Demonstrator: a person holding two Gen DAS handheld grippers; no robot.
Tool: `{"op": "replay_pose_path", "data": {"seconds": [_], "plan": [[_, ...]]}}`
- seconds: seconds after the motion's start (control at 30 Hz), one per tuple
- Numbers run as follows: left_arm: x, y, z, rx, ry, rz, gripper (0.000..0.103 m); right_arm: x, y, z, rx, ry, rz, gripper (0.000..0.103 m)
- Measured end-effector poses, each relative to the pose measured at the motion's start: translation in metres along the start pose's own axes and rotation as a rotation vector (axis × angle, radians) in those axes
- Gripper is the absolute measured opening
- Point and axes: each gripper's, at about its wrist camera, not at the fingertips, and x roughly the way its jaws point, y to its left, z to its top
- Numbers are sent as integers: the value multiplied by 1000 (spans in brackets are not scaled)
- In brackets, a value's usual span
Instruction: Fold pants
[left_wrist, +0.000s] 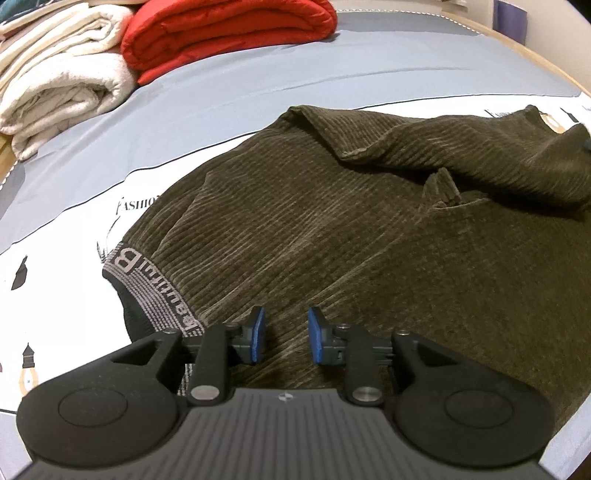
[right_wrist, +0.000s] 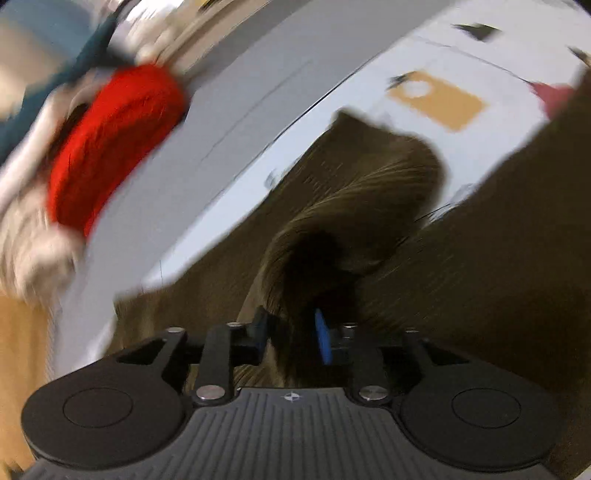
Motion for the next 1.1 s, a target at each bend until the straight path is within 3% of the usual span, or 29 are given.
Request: {"op": "replay_pose_path", "data": {"seconds": [0.07,0.17,0.23,0.43,0.57,0.63,0.7,0.83,0.97,1.1], "plan": [[2,1,1,-3,4,3,29,-12,-15,11,51,-56,27,40],[4,0,2,-1,8,3,31,-26,-33,24,106,-174,-53,41],[6,-3,3,9,12,3,31,-26,-45,32,182,-194,-77,41],[11,-10,5,31,21,-1,32,12,-64,26,289,21,-13,41],[11,-12,5,26,21,-2,32,35,-56,22,334,62,-3,45],[10,-14,4,33,23,-1,34,47,-53,24,362,57,1,46],[10,-16,3,46,25,2,35,50,-49,27,396,37,5,53],[11,-15,-1,57,31,5,36,48,-35,25,437,-15,83,51],[13,-10,-1,45,34,4,37,51,-25,29,399,-47,152,52],[13,-10,1,37,30,0,37,59,-36,39,492,-80,180,52]]}}
